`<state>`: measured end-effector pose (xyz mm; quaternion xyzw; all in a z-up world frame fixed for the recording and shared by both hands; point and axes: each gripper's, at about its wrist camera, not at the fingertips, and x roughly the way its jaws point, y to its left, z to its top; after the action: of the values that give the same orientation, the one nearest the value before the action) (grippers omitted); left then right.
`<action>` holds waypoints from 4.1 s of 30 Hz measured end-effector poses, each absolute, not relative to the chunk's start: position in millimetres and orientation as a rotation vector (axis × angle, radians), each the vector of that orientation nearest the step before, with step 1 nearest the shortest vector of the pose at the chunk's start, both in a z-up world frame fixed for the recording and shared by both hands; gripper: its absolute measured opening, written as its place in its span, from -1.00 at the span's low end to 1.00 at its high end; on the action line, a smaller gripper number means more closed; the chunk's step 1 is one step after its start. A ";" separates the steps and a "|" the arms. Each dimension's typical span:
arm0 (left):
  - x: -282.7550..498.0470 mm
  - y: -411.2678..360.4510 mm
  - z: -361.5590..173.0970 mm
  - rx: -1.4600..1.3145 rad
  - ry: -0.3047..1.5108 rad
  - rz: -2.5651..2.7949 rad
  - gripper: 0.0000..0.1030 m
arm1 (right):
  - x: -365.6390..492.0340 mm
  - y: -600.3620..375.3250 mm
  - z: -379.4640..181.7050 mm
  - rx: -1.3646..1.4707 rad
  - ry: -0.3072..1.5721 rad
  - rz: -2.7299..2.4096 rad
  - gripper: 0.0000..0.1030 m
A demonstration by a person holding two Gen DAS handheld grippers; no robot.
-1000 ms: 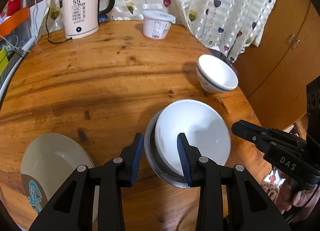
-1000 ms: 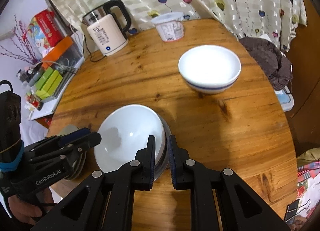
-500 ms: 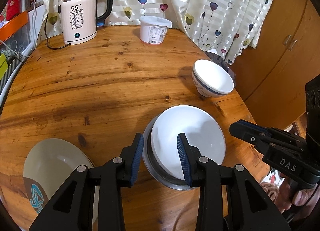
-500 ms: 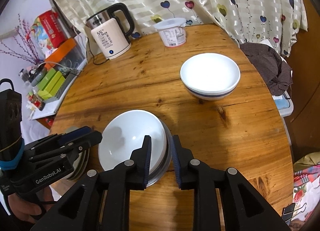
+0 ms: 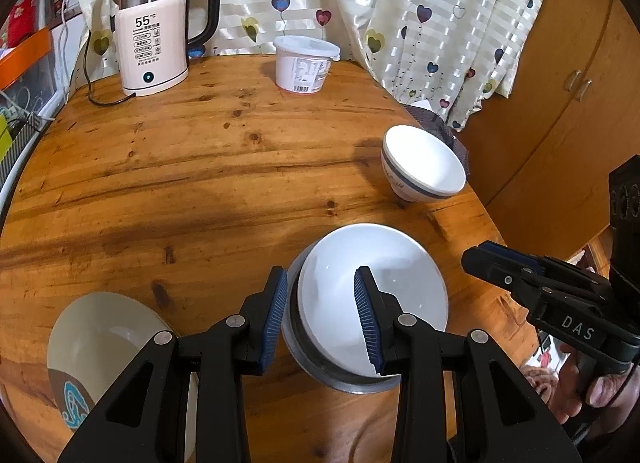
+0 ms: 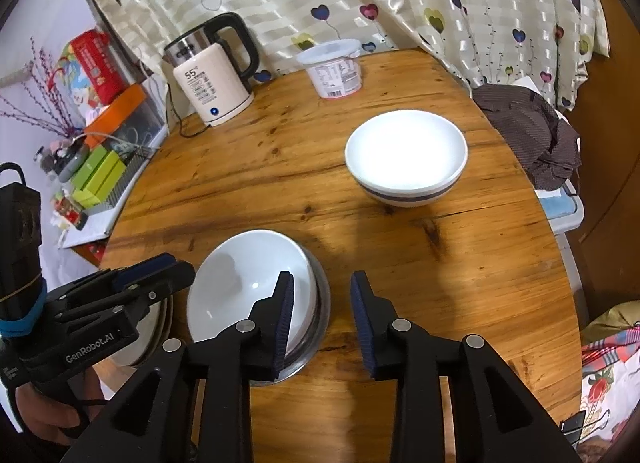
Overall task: Organize plates and bowls
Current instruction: 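Open both tools and move them to the other blue-banded white bowl, then close the left and right tools on the second white bowl rim, then lift the second white bowl and carry it over the bowl stack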
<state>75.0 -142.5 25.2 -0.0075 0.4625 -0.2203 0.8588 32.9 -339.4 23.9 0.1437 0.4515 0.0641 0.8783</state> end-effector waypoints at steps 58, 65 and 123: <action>186.0 -263.9 11.2 0.046 1.058 -0.624 -0.30 | 106.7 -444.8 -1.7 0.443 0.915 -0.045 -0.41; 196.3 -271.9 3.4 0.034 1.077 -0.632 -0.30 | 116.6 -449.3 -10.7 0.453 0.928 -0.048 -0.54; 139.0 -221.2 59.9 0.001 0.963 -0.613 -0.47 | 71.9 -391.1 59.1 0.349 0.822 -0.001 -0.68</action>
<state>139.0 -221.2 59.9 0.0004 0.4558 -0.2900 0.8415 71.9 -391.1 59.1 0.1689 0.3975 -0.0006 0.9019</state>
